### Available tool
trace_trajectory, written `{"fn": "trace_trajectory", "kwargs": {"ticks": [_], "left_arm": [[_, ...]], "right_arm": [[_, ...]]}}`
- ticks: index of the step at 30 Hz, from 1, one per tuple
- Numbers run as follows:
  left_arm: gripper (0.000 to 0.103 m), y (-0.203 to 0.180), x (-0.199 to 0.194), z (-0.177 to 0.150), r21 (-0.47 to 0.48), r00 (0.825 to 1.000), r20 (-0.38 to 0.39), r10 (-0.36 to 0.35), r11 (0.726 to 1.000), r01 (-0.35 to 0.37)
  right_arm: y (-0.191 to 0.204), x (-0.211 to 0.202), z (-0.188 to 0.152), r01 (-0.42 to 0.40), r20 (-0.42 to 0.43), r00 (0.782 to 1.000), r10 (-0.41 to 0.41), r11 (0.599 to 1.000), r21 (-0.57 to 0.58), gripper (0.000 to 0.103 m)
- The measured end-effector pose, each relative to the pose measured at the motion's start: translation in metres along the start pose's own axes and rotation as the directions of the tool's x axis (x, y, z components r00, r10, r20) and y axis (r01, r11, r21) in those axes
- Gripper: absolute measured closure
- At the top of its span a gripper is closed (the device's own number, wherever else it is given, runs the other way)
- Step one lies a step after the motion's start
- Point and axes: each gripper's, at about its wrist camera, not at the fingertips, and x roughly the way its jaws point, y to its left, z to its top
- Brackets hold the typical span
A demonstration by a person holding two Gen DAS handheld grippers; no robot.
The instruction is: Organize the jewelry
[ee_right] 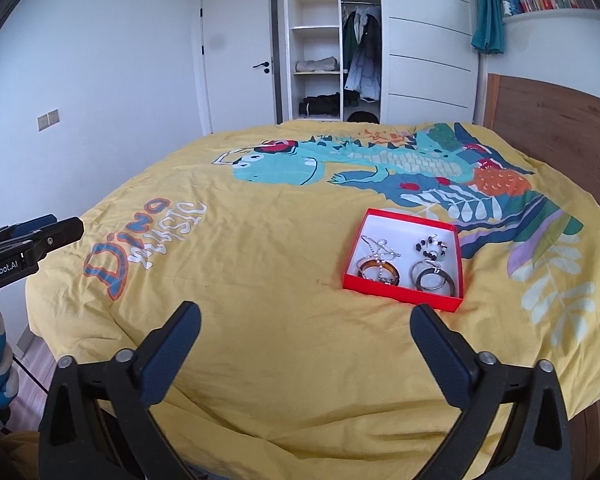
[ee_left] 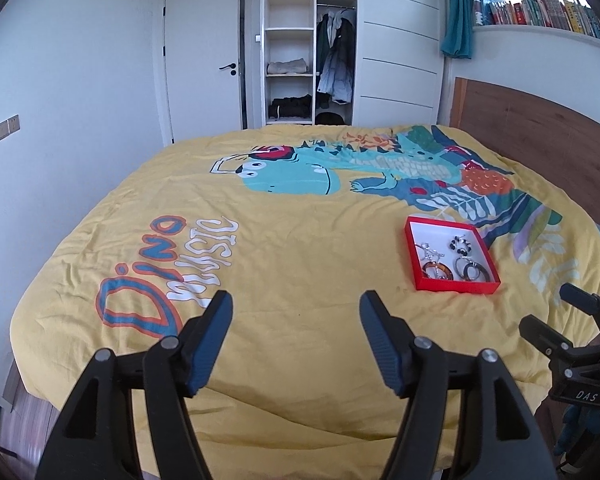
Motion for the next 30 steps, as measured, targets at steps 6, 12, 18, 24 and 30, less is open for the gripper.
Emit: {"fn": "trace_trajectory", "kwargs": {"ticks": [6, 12, 18, 24, 30], "left_arm": [[0.038, 0.000, 0.011, -0.007, -0.001, 1.000, -0.027, 0.007, 1.000, -0.007], [0.038, 0.002, 0.026, -0.017, -0.002, 0.997, -0.072, 0.000, 1.000, 0.000], [0.038, 0.001, 0.040, -0.024, -0.001, 0.994, -0.106, -0.005, 1.000, 0.005], [0.038, 0.000, 0.051, -0.031, 0.007, 0.991, -0.133, -0.008, 1.000, 0.009], [0.038, -0.001, 0.066, -0.038, 0.011, 0.986, -0.169, -0.014, 1.000, 0.016]], "right_arm": [[-0.006, 0.006, -0.006, 0.022, -0.002, 1.000, -0.022, 0.999, 0.032, 0.000], [-0.010, 0.015, -0.013, 0.033, -0.024, 0.999, -0.032, 0.998, 0.048, 0.000], [-0.014, 0.028, -0.020, 0.034, -0.065, 0.998, -0.029, 0.997, 0.076, 0.000], [-0.014, 0.042, -0.027, 0.045, -0.099, 0.994, -0.038, 0.996, 0.074, 0.000], [-0.015, 0.053, -0.033, 0.052, -0.127, 0.991, -0.042, 0.996, 0.077, 0.000]]}}
